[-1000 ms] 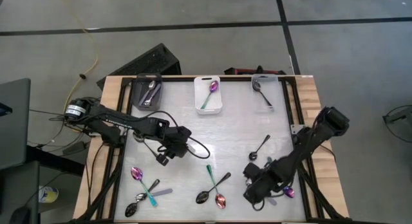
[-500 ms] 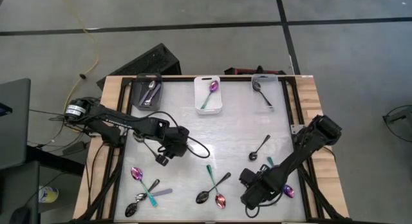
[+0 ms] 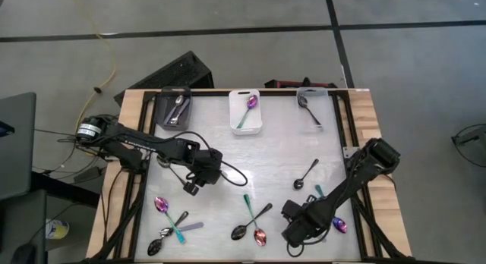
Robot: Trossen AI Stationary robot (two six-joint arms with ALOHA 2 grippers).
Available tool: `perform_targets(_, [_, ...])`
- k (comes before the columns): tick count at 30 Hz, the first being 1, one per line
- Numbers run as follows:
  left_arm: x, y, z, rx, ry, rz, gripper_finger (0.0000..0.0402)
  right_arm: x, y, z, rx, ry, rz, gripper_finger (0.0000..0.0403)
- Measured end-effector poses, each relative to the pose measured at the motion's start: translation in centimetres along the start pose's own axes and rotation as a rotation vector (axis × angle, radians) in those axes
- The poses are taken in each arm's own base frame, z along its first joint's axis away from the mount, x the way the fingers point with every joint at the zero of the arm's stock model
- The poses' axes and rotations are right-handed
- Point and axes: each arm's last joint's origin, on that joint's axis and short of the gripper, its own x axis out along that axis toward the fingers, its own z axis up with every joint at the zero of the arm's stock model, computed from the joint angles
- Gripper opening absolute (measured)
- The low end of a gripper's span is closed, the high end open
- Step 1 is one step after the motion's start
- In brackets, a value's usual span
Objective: Sort silverware by color (type)
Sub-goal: Put the purple spoon into the transparent black bin
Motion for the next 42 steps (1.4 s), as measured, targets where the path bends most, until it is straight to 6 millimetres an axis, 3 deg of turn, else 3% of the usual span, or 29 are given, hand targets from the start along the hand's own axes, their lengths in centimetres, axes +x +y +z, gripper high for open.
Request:
perform_targets(9, [0.0, 0.0, 0.0, -0.020, 0.001, -0.001, 0.0134, 1.1, -0.3, -2.0, 0.009, -0.009, -0.033, 0.0255])
perform_targets(19, [0.0, 0.0, -0.1, -0.053, 0.005, -0.003, 0.0134, 3.2, -1.3, -2.2, 0.047, -0.014, -0.020, 0.0249])
perform_targets(24, [0.0, 0.0, -0.1, -0.053, 0.007, -0.003, 0.0134, 3.7, -1.5, -2.2, 0.057, -0.044, -0.009, 0.0198])
perform_targets(33, [0.0, -0.1, -0.1, -0.043, 0.014, -0.006, 0.0134, 4.0, -1.6, -2.0, 0.057, -0.054, 0.003, 0.0025])
perform_targets(42, [0.0, 0.0, -0.3, 0.001, 0.042, 0.030, 0.0134, 1.9, -2.3, -1.1, 0.096, -0.083, -0.096, 0.0026])
